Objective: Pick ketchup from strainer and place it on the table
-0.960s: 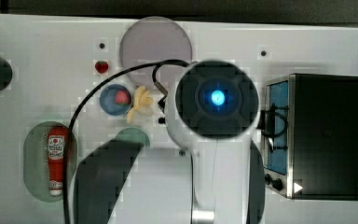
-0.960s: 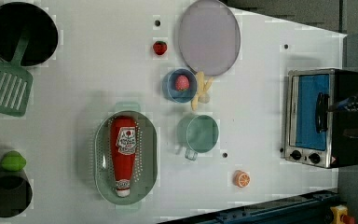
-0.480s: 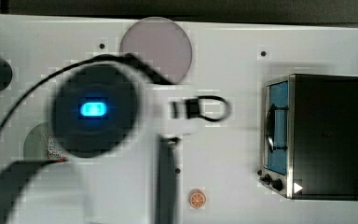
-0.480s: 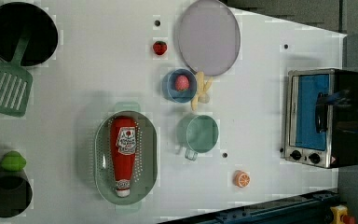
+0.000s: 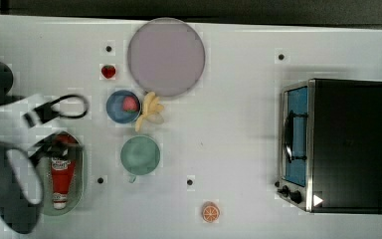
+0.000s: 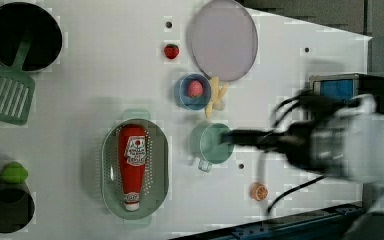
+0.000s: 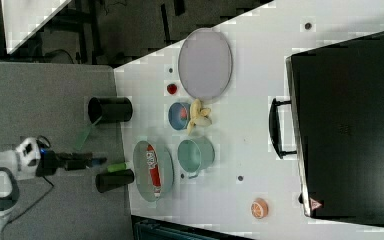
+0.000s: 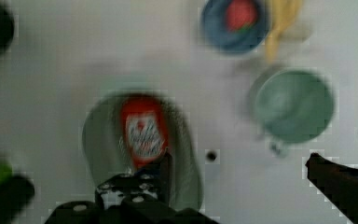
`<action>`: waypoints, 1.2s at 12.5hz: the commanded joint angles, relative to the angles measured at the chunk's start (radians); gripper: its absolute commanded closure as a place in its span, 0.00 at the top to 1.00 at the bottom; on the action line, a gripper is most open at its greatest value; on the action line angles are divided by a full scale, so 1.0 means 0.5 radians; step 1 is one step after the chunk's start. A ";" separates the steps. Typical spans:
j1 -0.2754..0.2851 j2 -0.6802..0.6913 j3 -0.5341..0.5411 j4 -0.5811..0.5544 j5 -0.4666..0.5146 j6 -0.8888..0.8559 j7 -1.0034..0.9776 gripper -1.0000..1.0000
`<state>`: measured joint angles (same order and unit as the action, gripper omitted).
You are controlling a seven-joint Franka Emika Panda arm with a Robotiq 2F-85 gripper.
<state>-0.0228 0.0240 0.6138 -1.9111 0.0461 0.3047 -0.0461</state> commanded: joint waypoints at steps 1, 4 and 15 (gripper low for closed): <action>-0.013 0.090 0.149 -0.027 -0.033 0.148 0.092 1.00; 0.012 0.275 0.245 -0.141 -0.183 0.447 0.160 1.00; 0.100 1.094 0.192 -0.303 -0.981 1.289 0.636 1.00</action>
<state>0.0139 0.5869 0.6973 -2.0664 -0.4219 0.9238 0.1798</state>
